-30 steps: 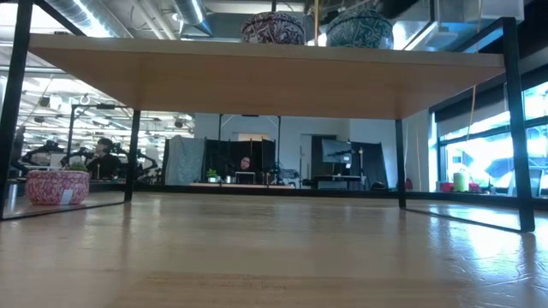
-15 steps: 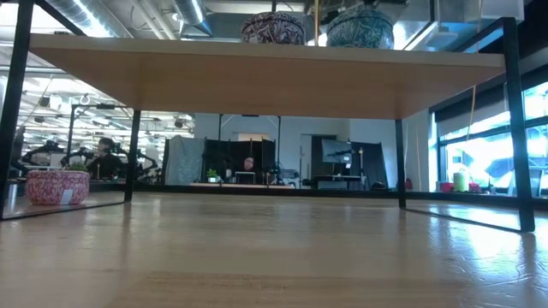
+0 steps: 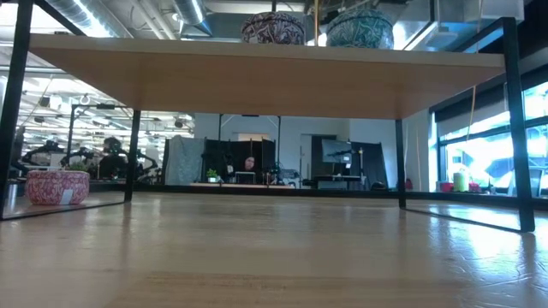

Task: Pick & Place candle stick holders
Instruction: Put the blue scented candle on the shelf

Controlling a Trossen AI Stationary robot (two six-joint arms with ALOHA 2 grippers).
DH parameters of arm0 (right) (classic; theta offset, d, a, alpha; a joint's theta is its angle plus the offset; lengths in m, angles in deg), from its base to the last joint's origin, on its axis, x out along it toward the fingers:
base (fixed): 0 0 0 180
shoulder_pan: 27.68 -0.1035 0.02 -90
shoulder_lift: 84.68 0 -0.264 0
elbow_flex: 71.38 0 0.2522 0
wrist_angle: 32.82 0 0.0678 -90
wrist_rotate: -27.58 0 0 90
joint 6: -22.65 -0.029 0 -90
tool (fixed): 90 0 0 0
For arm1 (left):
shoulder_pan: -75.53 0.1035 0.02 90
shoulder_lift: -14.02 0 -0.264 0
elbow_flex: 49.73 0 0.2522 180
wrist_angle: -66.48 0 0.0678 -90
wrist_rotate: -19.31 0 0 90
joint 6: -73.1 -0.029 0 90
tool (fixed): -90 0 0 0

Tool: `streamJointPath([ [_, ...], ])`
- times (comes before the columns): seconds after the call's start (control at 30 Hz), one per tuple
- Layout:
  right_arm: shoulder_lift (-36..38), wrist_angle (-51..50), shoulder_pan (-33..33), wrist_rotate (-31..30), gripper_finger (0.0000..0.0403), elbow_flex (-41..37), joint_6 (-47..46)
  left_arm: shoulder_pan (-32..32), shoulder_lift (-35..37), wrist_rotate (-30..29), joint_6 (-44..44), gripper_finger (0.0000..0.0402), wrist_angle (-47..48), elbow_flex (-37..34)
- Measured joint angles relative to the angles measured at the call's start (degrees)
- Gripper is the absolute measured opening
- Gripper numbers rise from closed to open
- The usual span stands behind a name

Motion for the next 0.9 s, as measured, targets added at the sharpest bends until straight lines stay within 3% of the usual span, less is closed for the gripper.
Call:
streamJointPath([
  [0.43, 0.00, -1.25, 3.49, 2.29, 0.0002, -0.20, 6.42, -0.01, 0.00, -0.02, 0.00, 0.0265, 0.07, 0.00],
  [0.9, 0.00, -1.48, 4.22, 0.92, 0.0002, -2.32, 6.56, -0.01, 0.00, -0.47, -0.11, 0.0265, 0.11, 0.00],
])
